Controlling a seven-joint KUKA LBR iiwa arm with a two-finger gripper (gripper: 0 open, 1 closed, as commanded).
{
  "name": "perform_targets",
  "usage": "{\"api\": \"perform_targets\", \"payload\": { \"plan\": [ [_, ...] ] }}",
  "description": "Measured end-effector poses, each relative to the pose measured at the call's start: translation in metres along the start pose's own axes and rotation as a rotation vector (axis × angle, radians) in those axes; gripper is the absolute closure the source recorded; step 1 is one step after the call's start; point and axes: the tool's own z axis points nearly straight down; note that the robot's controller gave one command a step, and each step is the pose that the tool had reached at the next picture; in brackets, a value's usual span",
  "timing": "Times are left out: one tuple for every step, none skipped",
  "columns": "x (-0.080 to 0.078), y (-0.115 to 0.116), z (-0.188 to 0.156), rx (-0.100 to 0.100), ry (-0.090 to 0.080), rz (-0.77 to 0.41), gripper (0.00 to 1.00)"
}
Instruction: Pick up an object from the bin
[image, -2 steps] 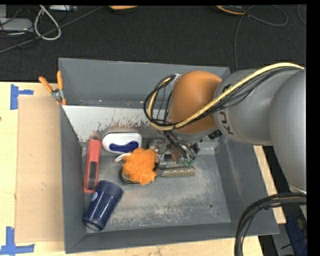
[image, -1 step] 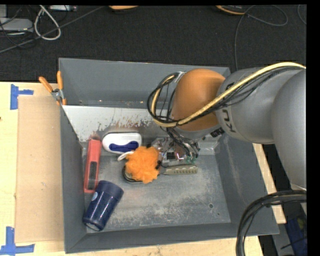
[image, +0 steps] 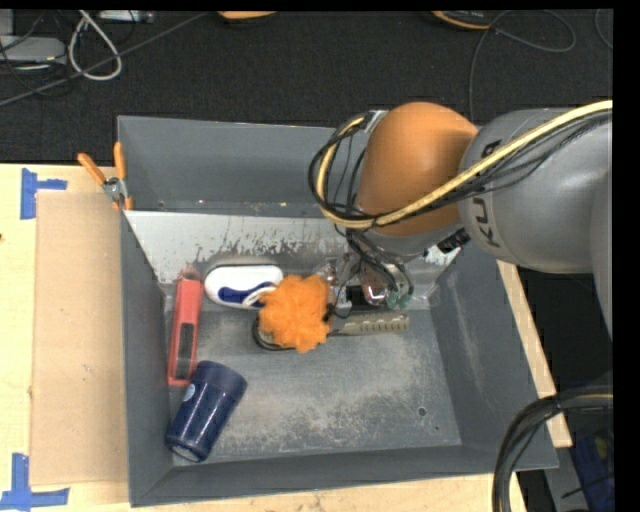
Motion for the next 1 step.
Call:
{"api": "perform_targets", "payload": {
  "plan": [
    [-0.0016, 0.0033, -0.0263, 0.000, -0.010, -0.001, 1.00]
  ]
}}
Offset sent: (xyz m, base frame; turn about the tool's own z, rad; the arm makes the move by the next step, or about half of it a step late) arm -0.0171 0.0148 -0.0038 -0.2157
